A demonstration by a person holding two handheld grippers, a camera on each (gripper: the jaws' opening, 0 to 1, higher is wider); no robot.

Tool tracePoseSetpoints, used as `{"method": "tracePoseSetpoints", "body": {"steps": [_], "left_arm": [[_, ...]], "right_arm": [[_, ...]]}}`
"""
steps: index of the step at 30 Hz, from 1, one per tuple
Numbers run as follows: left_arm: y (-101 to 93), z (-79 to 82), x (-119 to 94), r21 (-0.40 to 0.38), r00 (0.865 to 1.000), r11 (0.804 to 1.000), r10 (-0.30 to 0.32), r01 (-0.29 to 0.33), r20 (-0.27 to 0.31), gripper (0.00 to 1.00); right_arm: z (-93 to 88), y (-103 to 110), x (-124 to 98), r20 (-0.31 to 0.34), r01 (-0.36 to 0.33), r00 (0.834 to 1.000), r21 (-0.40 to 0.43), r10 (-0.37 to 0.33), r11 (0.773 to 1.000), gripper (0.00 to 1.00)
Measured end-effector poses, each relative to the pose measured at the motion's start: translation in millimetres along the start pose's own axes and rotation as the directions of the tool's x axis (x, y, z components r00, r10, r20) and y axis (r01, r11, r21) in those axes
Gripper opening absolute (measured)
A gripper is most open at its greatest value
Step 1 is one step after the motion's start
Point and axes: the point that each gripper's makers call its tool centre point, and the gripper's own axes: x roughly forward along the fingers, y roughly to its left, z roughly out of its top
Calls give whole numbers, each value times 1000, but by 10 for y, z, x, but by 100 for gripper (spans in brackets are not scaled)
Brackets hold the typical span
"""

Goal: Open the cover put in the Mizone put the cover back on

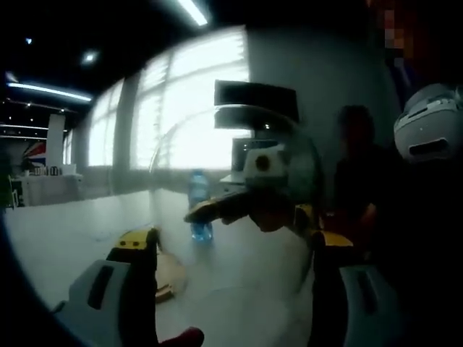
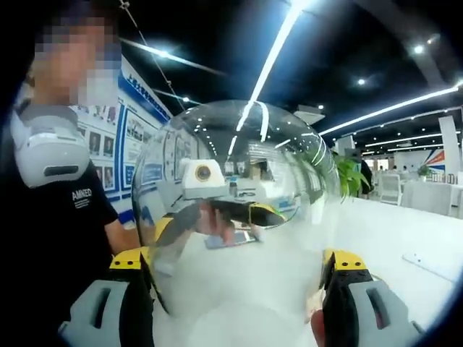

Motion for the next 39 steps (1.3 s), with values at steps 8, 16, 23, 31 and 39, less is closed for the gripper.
{"method": "tracePoseSetpoints", "body": {"steps": [8, 16, 23, 31, 39], "left_arm": [[7, -9, -60, 16, 1000, 1000, 14, -14, 2, 70], [16, -41, -147, 20, 1000, 999, 27, -27, 8, 65], [5, -62, -197, 7, 999, 1000, 30, -30, 17, 61], [18, -76, -273, -4, 999, 999, 48, -48, 19, 55], [-23, -46, -420, -1, 996, 997, 71, -71, 53, 39]], "right_arm": [[-4, -15, -11, 10, -5, 1000, -2, 5, 1000, 90], [-74, -79, -135, -20, 38, 999, 19, -37, 999, 90], [-125, -37, -313, -16, 59, 998, 37, -58, 998, 74], [-110, -44, -447, -21, 76, 997, 4, -75, 997, 65], [-126, 18, -561, -26, 136, 990, -17, -136, 991, 53]]}}
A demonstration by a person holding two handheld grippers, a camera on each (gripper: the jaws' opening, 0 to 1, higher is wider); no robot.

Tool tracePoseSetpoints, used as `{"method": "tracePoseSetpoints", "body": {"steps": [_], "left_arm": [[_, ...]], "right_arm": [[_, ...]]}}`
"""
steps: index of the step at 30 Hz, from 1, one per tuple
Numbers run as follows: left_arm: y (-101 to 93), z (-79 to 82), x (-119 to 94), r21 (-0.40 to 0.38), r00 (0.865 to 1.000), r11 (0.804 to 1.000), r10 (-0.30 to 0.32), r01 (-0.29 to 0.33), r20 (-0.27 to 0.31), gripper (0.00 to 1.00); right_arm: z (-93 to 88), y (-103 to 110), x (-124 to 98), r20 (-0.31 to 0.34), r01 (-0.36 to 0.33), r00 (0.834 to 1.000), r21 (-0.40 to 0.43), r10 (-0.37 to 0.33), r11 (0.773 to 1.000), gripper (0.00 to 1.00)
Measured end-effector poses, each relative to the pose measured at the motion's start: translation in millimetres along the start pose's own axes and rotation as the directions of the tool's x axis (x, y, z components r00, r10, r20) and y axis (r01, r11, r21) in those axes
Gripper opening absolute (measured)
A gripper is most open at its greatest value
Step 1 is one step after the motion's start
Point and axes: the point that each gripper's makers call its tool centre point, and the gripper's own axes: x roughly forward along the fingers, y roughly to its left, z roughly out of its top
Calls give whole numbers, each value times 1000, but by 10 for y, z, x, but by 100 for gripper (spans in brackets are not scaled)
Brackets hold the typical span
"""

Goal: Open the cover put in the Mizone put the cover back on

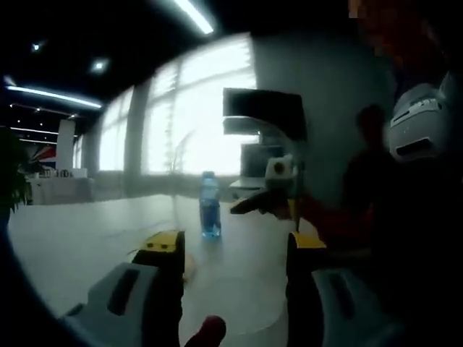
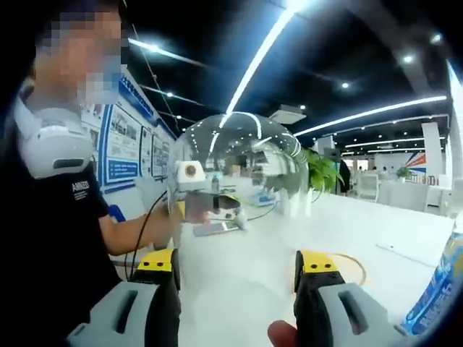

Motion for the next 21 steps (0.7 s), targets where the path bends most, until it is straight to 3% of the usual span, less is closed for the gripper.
{"method": "tracePoseSetpoints", "body": {"steps": [8, 12, 15, 17, 19, 21], "left_arm": [[39, -32, -72, 1, 999, 999, 46, -46, 1, 33], [94, -57, -151, -24, 997, 997, 80, -80, 14, 27], [212, -89, -232, -23, 988, 987, 157, -157, 6, 18], [296, -82, -288, -51, 977, 976, 210, -209, 15, 19], [294, -65, -330, -63, 977, 976, 212, -210, 28, 20], [295, -68, -352, -63, 974, 972, 226, -224, 27, 21]], "right_arm": [[36, 79, -129, 21, 94, 995, -31, -93, 995, 37], [33, 26, -218, 47, 158, 986, 44, -160, 986, 35], [11, 2, -281, 64, 194, 978, 82, -200, 978, 33], [5, -36, -306, 84, 227, 967, 149, -241, 962, 33], [-52, -36, -339, 106, 239, 958, 213, -265, 947, 33], [-131, -58, -381, 100, 271, 949, 220, -298, 937, 33]]}}
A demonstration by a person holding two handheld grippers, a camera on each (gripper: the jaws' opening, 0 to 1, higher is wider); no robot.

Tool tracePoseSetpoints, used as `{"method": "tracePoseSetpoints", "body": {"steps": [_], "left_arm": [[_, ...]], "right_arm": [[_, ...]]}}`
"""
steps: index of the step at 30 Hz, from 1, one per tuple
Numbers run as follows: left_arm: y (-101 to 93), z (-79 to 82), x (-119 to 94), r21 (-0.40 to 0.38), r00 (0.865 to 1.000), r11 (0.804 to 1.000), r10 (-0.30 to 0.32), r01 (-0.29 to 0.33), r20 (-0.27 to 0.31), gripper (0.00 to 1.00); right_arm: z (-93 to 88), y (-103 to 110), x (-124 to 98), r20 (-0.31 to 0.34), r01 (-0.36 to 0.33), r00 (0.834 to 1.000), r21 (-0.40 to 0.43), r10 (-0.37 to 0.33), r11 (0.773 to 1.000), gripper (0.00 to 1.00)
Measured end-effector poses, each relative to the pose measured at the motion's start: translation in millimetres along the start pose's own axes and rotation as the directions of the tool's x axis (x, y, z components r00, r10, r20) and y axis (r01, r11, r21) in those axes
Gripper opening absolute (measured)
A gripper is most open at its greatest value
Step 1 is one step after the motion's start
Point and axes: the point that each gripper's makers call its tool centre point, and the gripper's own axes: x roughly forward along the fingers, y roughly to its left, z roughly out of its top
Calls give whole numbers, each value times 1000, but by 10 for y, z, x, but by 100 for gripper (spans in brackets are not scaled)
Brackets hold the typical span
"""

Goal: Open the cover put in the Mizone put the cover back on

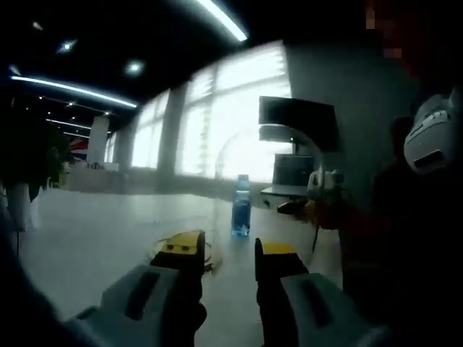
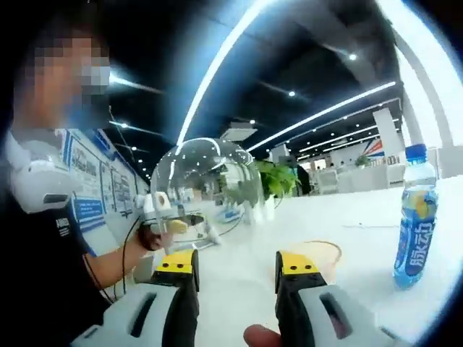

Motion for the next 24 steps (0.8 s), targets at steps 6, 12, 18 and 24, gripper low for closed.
{"method": "tracePoseSetpoints", "body": {"steps": [6, 12, 18, 24], "left_arm": [[62, -152, -13, 16, 998, 1000, 27, -26, -52, 21], [182, -260, 9, 1, 995, 997, 75, -75, -71, 22], [246, -349, 55, 15, 991, 994, 105, -104, -86, 23], [454, -461, 97, 5, 982, 985, 173, -173, -75, 34]], "right_arm": [[4, -262, -159, 57, 153, 986, 23, -154, 988, 22], [-71, -446, -244, 25, 276, 961, -84, -275, 958, 18], [-222, -567, -240, -18, 350, 933, -175, -358, 920, 18], [-309, -779, -304, -24, 443, 887, -238, -461, 864, 16]]}}
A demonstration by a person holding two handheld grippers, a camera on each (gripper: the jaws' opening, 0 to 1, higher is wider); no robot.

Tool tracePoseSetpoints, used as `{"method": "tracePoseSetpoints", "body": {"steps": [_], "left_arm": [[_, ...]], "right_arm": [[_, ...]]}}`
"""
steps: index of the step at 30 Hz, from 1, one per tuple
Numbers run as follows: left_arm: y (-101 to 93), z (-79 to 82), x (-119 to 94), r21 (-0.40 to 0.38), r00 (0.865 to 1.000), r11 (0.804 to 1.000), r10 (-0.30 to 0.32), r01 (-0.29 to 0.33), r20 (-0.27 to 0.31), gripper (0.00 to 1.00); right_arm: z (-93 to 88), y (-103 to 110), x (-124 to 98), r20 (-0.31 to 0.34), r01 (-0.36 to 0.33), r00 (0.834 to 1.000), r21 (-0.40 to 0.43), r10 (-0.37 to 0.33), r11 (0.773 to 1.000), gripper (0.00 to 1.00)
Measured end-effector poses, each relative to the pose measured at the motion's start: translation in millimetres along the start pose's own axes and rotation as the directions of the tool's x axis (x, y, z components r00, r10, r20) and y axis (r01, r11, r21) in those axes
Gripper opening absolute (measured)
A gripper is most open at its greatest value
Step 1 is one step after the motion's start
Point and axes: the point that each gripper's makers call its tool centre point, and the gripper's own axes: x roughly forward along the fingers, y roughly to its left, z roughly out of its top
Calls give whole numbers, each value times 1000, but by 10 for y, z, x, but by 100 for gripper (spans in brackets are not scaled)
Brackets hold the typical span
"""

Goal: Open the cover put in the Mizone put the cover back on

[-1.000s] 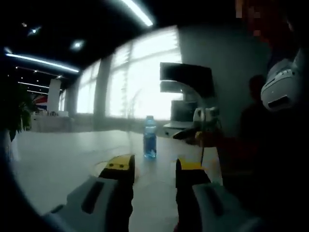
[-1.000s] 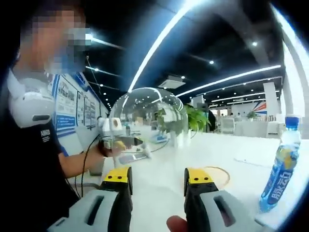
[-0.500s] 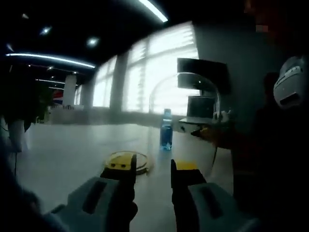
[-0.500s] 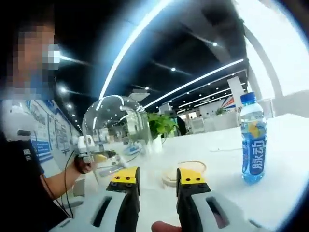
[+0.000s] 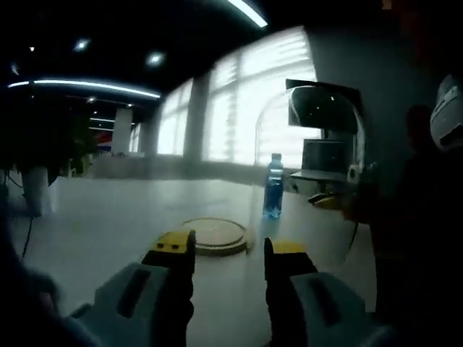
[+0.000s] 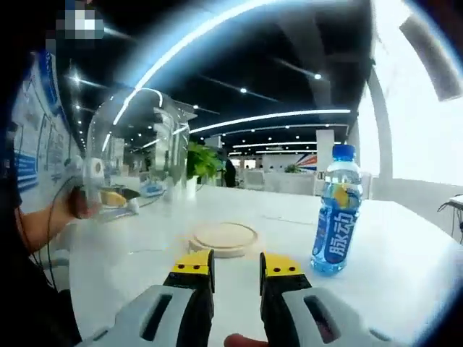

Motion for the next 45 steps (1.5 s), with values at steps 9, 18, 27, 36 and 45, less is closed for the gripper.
{"method": "tracePoseSetpoints", "body": {"steps": [9, 18, 27, 36, 45], "left_arm": [[141, -194, 105, -68, 998, 996, 57, -59, -30, 16], [207, -304, 149, -38, 997, 997, 67, -69, -48, 17], [104, -318, 136, -30, 998, 997, 65, -66, -8, 17], [22, -404, 101, 20, 998, 998, 56, -55, -31, 17], [8, -440, 113, 21, 997, 998, 59, -57, -53, 17]], "right_arm": [[-20, -266, -31, 20, 119, 993, 3, -119, 993, 16], [-187, -374, -37, -5, 176, 984, -30, -176, 984, 16], [-327, -424, -72, -11, 189, 982, 4, -189, 982, 17], [-342, -483, -122, 15, 207, 978, 74, -209, 975, 17], [-364, -449, -99, 1, 218, 976, 34, -218, 975, 17]]}}
